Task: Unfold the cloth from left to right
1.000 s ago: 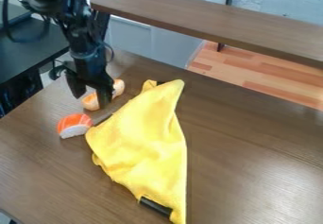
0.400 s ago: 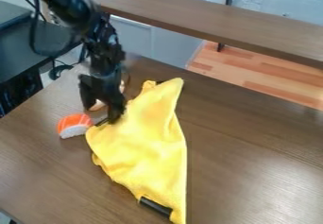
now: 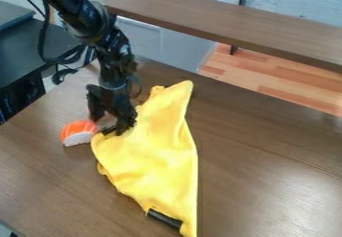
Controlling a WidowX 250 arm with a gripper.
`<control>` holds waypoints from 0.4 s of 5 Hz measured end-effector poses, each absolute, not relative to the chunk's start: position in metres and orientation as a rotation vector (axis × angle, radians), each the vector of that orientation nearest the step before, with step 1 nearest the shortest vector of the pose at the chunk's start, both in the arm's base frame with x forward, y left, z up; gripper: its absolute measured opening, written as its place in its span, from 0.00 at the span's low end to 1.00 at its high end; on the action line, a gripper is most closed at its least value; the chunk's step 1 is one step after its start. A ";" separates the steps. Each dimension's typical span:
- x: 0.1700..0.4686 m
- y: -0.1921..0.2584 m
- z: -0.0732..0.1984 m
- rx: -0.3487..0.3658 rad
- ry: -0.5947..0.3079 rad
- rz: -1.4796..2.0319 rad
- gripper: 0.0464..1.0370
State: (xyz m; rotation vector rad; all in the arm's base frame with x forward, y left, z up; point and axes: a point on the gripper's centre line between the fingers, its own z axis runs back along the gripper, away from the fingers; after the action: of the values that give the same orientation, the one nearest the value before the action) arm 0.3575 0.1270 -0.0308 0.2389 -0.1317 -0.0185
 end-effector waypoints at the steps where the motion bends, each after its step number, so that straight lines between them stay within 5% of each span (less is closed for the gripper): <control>1: 0.359 0.125 -0.031 0.244 -0.135 -0.018 0.62; 2: 0.358 0.123 -0.032 0.232 -0.127 -0.024 0.32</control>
State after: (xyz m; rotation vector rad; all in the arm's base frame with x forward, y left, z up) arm 0.3575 0.1233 -0.0317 0.2316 -0.1269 -0.0236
